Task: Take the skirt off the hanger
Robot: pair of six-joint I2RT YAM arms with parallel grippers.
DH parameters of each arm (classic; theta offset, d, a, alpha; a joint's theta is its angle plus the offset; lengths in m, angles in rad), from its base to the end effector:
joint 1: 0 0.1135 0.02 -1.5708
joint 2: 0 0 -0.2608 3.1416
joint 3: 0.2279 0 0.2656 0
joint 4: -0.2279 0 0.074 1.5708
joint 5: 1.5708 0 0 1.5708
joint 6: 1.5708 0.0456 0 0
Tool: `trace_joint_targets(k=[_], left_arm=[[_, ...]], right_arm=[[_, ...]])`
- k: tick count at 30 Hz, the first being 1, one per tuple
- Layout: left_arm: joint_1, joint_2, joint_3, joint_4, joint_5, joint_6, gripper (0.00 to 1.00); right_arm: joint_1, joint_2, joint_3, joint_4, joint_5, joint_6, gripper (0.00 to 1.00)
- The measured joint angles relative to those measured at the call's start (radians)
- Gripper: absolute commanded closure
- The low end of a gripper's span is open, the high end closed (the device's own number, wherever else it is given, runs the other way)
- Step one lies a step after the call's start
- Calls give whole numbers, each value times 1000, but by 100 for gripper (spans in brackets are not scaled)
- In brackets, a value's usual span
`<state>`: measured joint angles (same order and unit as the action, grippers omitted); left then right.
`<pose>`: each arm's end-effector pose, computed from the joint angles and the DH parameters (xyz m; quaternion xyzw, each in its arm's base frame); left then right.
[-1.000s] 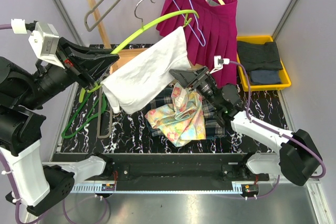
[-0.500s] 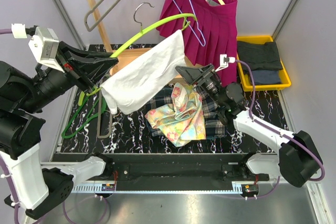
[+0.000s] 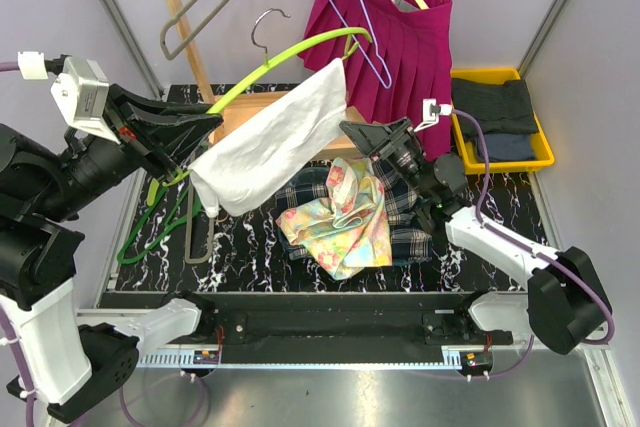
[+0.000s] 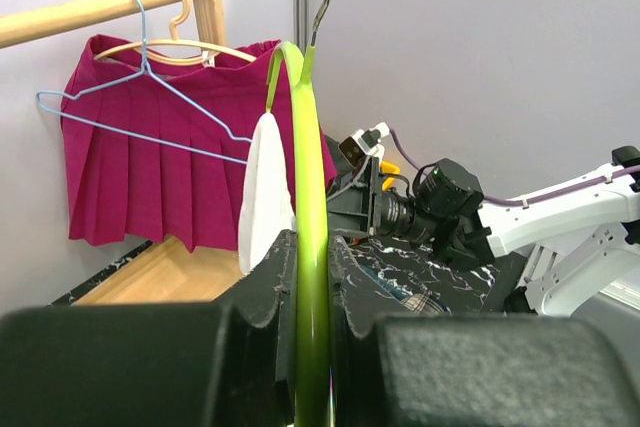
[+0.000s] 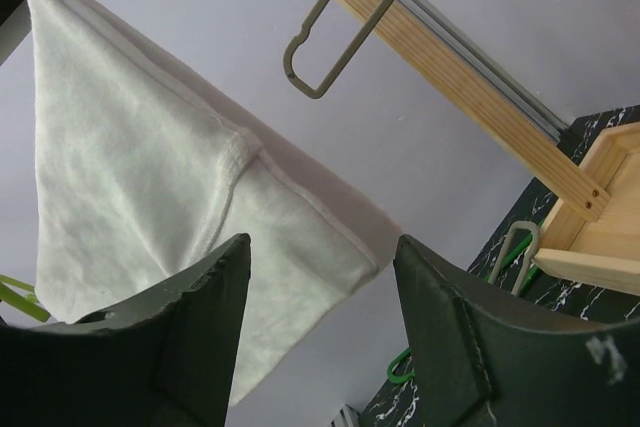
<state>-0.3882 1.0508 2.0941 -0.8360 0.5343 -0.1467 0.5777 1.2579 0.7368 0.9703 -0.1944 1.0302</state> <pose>0.0649 -0.0516 0.6169 0.2767 0.5787 -0.3584 0.6783 0.2473 0.1717 0.3364 0.0387 0.5343 0.6427 0.5476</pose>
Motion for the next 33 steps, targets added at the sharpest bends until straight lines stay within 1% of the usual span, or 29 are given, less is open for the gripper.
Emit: trace_joint_targets(k=[2,9,12,16,17,22,24,29,32,33], left_arm=[[0,0,-5,0,-2,0,100],[4,0,-16,0,-3,-3,100],[5,-1,-16,0,-3,-5,100],[8,0,-16,1,-3,-4,100],[8,0,-16,2,-4,-4,100],[8,0,-16,2,-7,-4,100],[8,-1,-16,3,-8,-4,100],[8,-5,-35,11,-18,16,100],[8,-27,-92,31,-50,55,100],[8,-39,-121,33,-68,73,100]], right_arm=[[-6,11,8,6,-7,9,30],[-11,53,42,34,-17,33,31],[-11,63,47,48,-29,47,38],[-12,80,55,58,-40,67,68],[-13,83,56,59,-44,70,79],[-17,87,56,57,-61,90,94],[-17,87,56,57,-63,93,97],[-29,68,56,34,-80,94,99],[-42,5,76,-45,-107,94,100],[-43,-23,125,-102,-128,90,100]])
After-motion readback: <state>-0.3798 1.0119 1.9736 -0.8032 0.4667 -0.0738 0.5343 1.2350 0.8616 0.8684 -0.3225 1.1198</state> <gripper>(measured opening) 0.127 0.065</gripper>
